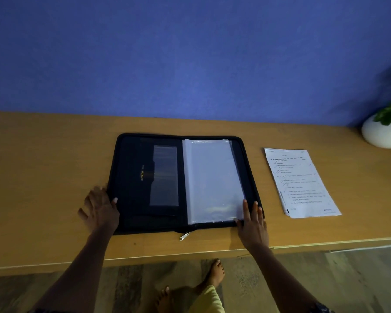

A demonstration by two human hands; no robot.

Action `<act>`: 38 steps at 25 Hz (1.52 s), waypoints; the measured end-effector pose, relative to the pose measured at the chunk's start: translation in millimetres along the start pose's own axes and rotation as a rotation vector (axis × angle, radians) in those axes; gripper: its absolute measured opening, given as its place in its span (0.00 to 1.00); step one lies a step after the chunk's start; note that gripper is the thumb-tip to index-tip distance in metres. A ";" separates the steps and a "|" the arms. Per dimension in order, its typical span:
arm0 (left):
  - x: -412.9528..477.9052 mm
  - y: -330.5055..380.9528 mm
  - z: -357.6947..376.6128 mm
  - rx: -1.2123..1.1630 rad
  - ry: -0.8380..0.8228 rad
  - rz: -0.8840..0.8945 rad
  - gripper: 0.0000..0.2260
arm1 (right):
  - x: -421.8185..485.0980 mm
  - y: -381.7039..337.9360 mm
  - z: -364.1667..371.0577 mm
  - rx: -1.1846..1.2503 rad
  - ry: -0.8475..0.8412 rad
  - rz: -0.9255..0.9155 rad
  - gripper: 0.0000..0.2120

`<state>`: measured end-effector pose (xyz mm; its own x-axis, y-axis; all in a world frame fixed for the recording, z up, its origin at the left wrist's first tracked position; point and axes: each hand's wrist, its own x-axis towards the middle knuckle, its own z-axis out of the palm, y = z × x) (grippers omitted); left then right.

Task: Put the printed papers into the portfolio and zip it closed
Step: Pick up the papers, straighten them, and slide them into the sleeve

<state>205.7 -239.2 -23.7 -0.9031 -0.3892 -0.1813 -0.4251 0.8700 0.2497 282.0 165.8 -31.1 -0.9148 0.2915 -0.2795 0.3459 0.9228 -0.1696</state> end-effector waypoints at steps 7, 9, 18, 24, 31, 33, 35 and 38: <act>-20.7 35.2 2.1 0.049 0.047 0.219 0.28 | -0.4 -7.5 4.7 -0.120 -0.054 -0.164 0.28; -27.2 39.3 8.4 0.096 0.024 0.251 0.29 | 2.3 -2.2 1.8 -0.104 -0.072 -0.167 0.28; -33.2 67.5 15.4 0.110 -0.052 0.157 0.28 | 11.5 15.2 -4.7 0.041 -0.134 -0.267 0.29; -51.3 171.2 28.8 0.045 0.015 0.442 0.29 | 31.7 43.0 -33.9 0.252 0.005 -0.252 0.22; -109.6 316.2 70.5 -0.050 -0.018 0.654 0.26 | 82.3 132.6 -87.8 0.261 0.120 -0.045 0.22; -122.8 356.1 82.0 -0.038 -0.045 0.692 0.26 | 101.4 162.3 -102.6 0.228 0.105 -0.008 0.23; -131.7 391.3 92.4 -0.014 -0.085 0.692 0.26 | 117.2 187.9 -114.6 0.214 0.091 0.023 0.24; -143.5 434.7 105.8 -0.004 -0.170 0.638 0.25 | 135.3 223.4 -128.0 0.222 0.084 0.099 0.24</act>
<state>156.9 226.9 10.2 -0.9558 0.2559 -0.1444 0.1897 0.9127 0.3619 208.8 443.6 14.1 -0.8850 0.4066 -0.2269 0.4638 0.8132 -0.3516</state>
